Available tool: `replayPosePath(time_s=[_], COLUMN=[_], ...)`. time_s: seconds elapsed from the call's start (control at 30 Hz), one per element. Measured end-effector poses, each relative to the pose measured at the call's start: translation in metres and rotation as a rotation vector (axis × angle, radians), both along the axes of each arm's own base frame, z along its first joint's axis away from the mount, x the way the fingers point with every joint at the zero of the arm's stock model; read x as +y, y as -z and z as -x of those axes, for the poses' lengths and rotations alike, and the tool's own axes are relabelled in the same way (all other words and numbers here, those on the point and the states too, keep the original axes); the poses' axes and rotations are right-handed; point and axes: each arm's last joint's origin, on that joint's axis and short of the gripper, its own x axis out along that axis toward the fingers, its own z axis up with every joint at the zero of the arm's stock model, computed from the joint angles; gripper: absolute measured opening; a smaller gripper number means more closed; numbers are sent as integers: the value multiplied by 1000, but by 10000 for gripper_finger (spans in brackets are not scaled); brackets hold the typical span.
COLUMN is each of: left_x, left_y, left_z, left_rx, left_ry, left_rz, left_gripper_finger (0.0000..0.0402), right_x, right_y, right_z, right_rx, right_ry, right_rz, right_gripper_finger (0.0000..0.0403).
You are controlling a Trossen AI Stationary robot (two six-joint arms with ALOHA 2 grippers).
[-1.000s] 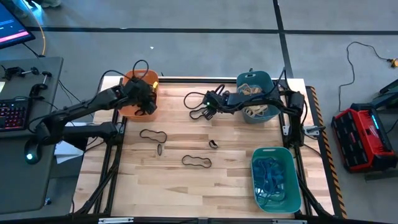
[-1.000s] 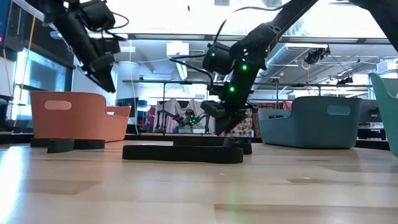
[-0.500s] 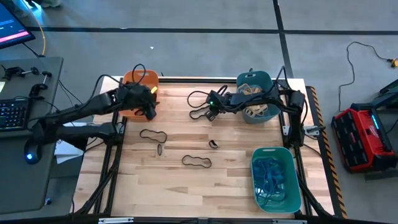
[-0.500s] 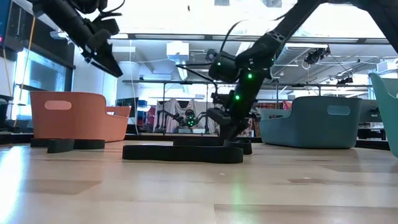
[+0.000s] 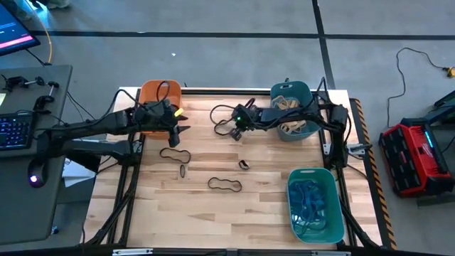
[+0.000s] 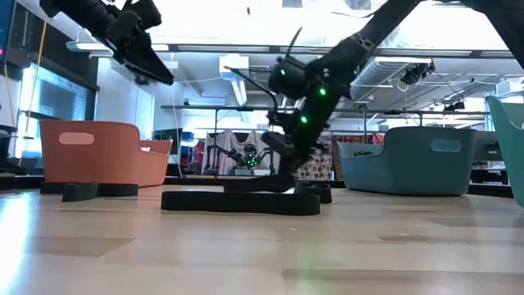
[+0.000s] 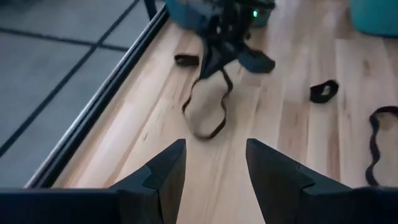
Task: Sort rubber bands into baskets
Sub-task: Put the black rubber band into the orange bin
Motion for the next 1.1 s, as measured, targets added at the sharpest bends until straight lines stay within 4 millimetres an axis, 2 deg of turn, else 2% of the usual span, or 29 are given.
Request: replayPosePath(time_s=[0.17,0.27,0.5,0.77,1.1], left_x=[-12,-20,-30,-36,-41], left_y=[-15,-18,-12,-25,-31], left_z=[3,8,34,70,105], left_rx=[-128,-212,-357,-547,-673], left_ry=[52,89,101,105,106], left_rz=[-44,-61,-45,-78,-102], left_gripper_finger=[136,100,7,2,1], right_x=[22,36,58,64,60], right_y=[-25,-44,-89,-125,-137], right_z=[-25,-40,-67,-84,-126], right_rx=[-80,-150,-346,-493,-543], right_ry=[-106,-165,-236,-267,-336], right_rz=[50,92,190,269,299], right_gripper_finger=[3,1,1,0,0])
